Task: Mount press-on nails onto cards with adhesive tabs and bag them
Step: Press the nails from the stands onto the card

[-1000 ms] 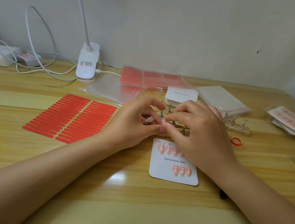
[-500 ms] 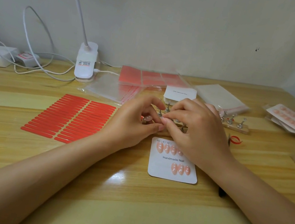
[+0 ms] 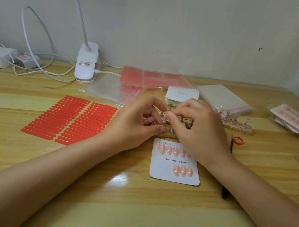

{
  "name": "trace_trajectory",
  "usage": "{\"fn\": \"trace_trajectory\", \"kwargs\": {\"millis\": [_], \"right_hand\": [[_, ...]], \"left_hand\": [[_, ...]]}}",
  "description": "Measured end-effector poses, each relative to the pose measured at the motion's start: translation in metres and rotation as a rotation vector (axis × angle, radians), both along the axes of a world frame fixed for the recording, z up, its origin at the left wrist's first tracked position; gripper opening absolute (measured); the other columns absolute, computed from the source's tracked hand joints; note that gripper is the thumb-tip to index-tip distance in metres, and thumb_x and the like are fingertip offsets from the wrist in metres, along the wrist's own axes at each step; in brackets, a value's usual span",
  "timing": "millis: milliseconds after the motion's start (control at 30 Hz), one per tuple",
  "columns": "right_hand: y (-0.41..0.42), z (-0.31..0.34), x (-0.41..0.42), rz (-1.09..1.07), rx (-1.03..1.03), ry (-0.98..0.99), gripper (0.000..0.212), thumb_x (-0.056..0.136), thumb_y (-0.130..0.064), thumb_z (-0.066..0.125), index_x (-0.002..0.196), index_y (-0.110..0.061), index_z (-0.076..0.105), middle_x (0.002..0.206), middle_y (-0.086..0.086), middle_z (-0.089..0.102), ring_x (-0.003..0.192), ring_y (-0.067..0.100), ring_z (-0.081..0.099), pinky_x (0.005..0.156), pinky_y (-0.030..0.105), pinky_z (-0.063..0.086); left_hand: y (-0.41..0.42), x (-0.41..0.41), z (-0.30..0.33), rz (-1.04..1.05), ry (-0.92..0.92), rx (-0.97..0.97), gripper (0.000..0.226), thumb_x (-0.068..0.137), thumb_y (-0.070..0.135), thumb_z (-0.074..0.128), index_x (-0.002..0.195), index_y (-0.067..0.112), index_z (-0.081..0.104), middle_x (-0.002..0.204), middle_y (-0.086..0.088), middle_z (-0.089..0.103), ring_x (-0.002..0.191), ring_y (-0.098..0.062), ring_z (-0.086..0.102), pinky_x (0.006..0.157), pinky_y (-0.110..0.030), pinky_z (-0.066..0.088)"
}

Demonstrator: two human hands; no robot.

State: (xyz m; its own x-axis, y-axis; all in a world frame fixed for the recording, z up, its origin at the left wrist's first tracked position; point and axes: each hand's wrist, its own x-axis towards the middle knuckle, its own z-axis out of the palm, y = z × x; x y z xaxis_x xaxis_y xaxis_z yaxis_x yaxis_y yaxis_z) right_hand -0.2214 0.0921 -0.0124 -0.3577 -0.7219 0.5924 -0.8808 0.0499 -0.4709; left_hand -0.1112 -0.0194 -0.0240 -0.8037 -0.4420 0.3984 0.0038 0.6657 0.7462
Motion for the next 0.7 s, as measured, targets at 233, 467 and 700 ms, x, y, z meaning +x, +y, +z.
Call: {"fn": "trace_trajectory", "kwargs": {"millis": [233,467,700], "right_hand": [[-0.002,-0.001,0.003,-0.062,-0.026,-0.097,0.012,0.083,-0.022,0.065,0.076,-0.023,0.074,0.075,-0.014,0.056,0.084,0.011,0.055,0.087,0.048,0.042],[0.000,0.006,-0.006,-0.123,-0.048,-0.151,0.014,0.084,-0.022,0.063,0.076,-0.017,0.074,0.078,-0.003,0.064,0.077,0.012,0.055,0.081,0.036,0.043],[0.014,0.032,-0.003,-0.040,-0.119,-0.158,0.011,0.085,-0.023,0.063,0.077,-0.026,0.071,0.077,-0.015,0.058,0.070,0.003,0.052,0.069,0.018,0.040]], "left_hand": [[-0.001,0.000,0.000,0.002,-0.010,-0.020,0.034,0.075,0.007,0.075,0.093,0.024,0.052,0.066,0.016,0.061,0.061,0.008,0.052,0.061,-0.006,0.036],[0.000,0.001,0.001,0.025,-0.019,-0.036,0.036,0.074,0.011,0.075,0.091,0.031,0.051,0.068,0.017,0.061,0.065,0.010,0.053,0.063,-0.003,0.035],[0.002,0.005,0.004,0.028,-0.052,-0.029,0.033,0.076,0.014,0.075,0.098,0.026,0.053,0.075,0.017,0.063,0.074,-0.001,0.057,0.065,-0.004,0.037]]}}
